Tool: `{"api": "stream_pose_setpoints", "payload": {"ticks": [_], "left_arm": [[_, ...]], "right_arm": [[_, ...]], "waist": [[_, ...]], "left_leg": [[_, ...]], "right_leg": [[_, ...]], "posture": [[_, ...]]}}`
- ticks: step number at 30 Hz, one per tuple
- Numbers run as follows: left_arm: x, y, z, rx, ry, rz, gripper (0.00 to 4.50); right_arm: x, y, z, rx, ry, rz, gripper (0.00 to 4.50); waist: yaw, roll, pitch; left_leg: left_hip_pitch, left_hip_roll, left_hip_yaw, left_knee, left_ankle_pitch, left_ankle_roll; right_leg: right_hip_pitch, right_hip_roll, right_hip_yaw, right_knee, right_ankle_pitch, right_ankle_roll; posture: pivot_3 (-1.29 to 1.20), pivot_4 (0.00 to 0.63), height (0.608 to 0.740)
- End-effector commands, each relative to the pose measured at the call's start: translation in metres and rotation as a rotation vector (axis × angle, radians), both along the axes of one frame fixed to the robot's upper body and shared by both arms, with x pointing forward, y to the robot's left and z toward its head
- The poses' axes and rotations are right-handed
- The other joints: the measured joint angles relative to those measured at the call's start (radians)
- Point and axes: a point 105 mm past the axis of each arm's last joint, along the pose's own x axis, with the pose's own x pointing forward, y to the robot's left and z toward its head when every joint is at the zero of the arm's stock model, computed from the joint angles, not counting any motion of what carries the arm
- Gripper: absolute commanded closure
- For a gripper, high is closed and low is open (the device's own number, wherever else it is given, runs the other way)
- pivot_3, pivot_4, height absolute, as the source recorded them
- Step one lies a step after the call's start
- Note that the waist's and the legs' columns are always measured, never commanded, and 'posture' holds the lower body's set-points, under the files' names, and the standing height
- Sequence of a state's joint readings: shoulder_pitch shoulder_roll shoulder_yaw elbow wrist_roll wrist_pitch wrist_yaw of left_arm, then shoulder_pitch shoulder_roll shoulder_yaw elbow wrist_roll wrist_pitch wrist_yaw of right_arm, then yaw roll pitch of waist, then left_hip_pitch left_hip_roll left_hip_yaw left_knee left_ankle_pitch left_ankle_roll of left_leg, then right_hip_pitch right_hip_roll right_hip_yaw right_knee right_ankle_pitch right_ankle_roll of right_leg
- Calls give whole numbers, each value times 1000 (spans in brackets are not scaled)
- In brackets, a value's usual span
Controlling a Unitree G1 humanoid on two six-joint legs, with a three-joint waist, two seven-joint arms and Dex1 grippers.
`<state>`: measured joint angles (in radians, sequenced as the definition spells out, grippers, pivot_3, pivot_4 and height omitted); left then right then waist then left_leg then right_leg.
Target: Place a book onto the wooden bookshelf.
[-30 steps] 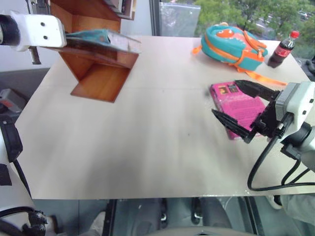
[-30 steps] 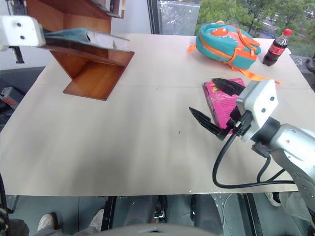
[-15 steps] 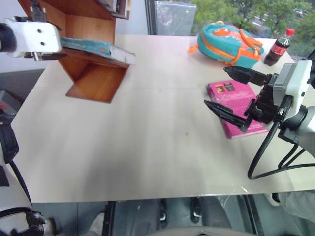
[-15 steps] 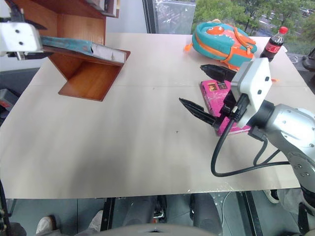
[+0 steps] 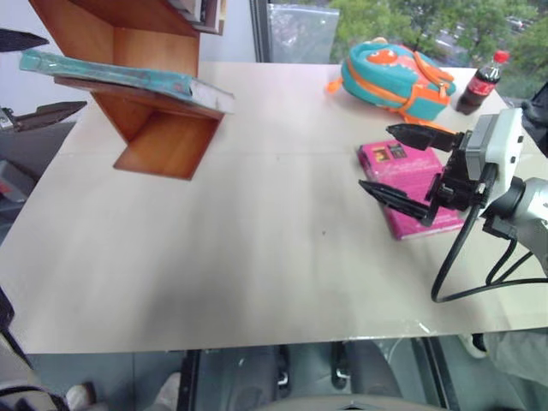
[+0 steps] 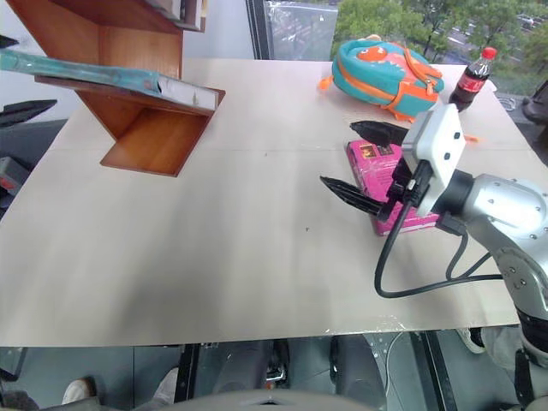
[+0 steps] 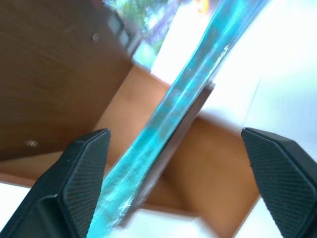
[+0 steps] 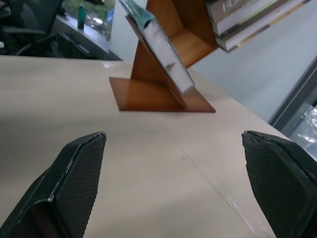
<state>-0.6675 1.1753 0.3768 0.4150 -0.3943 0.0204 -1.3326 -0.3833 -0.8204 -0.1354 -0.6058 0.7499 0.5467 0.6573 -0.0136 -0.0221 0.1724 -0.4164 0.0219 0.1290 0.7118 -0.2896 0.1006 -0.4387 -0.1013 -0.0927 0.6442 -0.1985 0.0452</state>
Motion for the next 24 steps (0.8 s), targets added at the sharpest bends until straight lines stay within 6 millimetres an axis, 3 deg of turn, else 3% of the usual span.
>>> {"api": "stream_pose_setpoints", "payload": {"ticks": [1,6,9,12,15,17,19,24], "left_arm": [[-13,-48,1,-220,-2,-106,64],[-15,-106,-43,-449,118,-185,64],[-12,-137,-75,-544,195,-209,64],[-9,-153,-96,-618,245,-215,856],[-6,-155,-107,-641,262,-198,2384],[-5,-146,-129,-617,293,-133,3207],[-11,-138,-144,-584,321,-114,2980],[-23,-111,-157,-504,334,1,842]], "right_arm": [[-2,-4,-1,-18,-4,-35,0],[2,-7,-17,-54,25,-111,0],[0,-10,-40,-105,68,-164,0],[3,-29,-57,-73,155,-249,0],[2,-42,-67,-98,171,-289,0],[-4,-67,-84,-150,211,-359,0],[-14,-87,-96,-200,253,-415,0],[-37,-129,-105,-300,296,-522,0]], "waist": [[4,0,0],[4,0,0],[7,0,-1],[12,0,-1],[11,0,-1],[12,1,-1],[16,5,-3],[26,7,-4]], "left_leg": [[0,0,-2,2,0,0],[2,0,-5,6,0,0],[4,0,-5,6,0,-1],[5,-1,-5,6,0,-1],[4,-1,-4,6,0,-2],[5,0,-4,6,0,-2],[6,0,-4,6,0,-2],[5,0,-4,4,-1,-3]], "right_leg": [[1,-1,-1,1,0,0],[7,0,-2,0,0,0],[8,0,-2,2,0,0],[8,1,-2,3,0,-1],[8,2,-2,3,0,-1],[8,2,-2,2,0,-1],[9,2,-1,2,0,-1],[8,2,-2,0,-2,-3]], "posture": [[0,150,740],[0,150,740],[0,150,740],[0,150,740],[0,150,740],[0,150,740],[0,150,740],[0,150,740]]}}
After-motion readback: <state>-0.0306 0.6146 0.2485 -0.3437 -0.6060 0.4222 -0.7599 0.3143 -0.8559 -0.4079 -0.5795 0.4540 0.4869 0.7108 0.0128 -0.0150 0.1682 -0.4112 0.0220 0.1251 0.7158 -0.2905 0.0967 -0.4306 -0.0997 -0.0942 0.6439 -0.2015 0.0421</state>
